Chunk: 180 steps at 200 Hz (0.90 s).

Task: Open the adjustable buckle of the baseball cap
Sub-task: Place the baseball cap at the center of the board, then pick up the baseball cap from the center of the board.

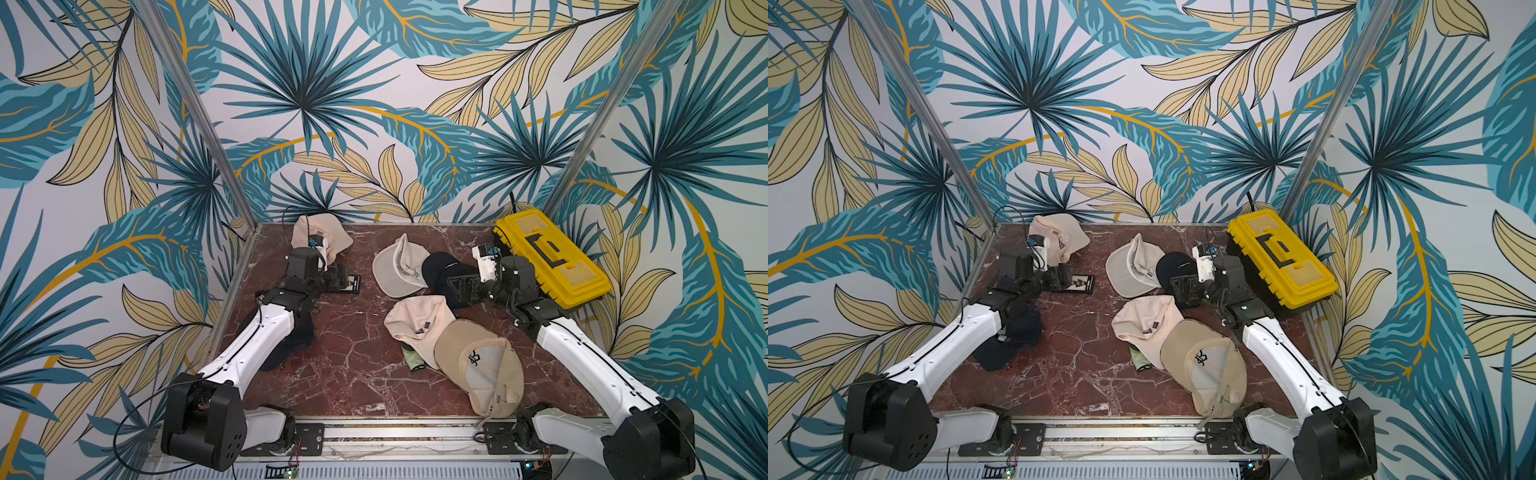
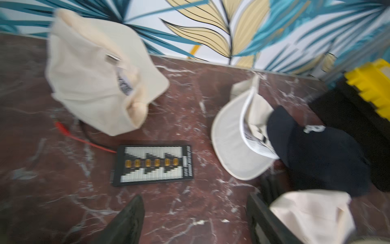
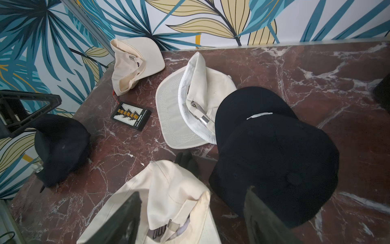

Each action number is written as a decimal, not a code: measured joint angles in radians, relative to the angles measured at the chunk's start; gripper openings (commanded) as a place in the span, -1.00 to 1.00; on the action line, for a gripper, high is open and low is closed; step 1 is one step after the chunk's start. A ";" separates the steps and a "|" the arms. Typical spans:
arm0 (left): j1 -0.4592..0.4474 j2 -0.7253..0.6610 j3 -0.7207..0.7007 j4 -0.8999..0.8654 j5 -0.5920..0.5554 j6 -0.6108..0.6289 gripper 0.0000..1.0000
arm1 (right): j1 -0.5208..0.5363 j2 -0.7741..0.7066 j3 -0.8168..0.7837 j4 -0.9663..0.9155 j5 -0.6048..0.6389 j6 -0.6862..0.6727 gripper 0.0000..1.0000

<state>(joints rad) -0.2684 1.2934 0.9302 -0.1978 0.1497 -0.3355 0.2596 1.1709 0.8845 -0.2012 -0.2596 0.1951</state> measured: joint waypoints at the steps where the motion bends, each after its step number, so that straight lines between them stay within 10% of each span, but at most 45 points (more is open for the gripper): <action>1: -0.006 0.000 -0.001 0.000 0.008 -0.003 0.49 | 0.000 0.000 0.000 -0.002 -0.002 -0.001 0.47; 68: -0.216 0.145 -0.021 -0.002 0.253 -0.140 0.45 | 0.000 -0.047 -0.040 -0.083 -0.056 0.046 0.41; 180: -0.240 0.257 -0.086 -0.002 0.458 -0.327 0.51 | 0.000 -0.081 -0.068 -0.112 -0.052 0.059 0.47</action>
<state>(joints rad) -0.5083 1.5509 0.8440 -0.1997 0.6075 -0.6621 0.2596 1.0901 0.8169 -0.3134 -0.3115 0.2539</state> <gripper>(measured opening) 0.745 0.731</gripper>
